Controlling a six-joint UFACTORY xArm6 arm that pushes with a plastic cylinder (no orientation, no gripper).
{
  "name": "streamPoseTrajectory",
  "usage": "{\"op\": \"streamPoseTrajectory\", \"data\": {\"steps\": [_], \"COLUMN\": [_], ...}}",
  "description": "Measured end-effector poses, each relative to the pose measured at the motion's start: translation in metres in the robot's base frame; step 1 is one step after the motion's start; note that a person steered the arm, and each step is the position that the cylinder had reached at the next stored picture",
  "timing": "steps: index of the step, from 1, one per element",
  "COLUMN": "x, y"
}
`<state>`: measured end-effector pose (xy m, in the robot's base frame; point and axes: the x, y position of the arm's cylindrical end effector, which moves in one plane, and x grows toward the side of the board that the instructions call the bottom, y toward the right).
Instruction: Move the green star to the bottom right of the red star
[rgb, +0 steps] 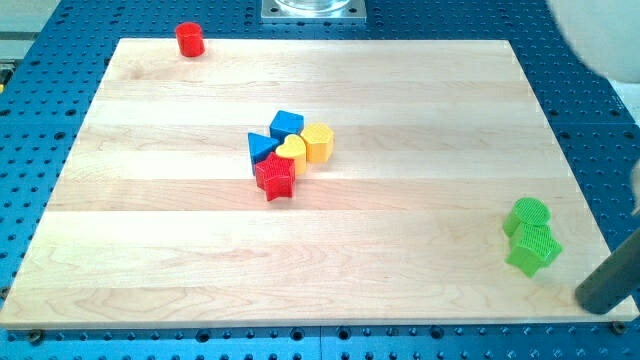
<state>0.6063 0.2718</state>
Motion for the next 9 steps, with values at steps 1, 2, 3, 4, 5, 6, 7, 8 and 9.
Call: {"op": "streamPoseTrajectory", "data": {"steps": [1,2,3,4,5,6,7,8,9], "x": [-0.053,-0.084,-0.073,-0.038,-0.015,-0.036,-0.048,-0.016,-0.064], "y": [-0.045,-0.183,-0.119,-0.105,-0.192,-0.252,-0.252,-0.221,-0.2]}}
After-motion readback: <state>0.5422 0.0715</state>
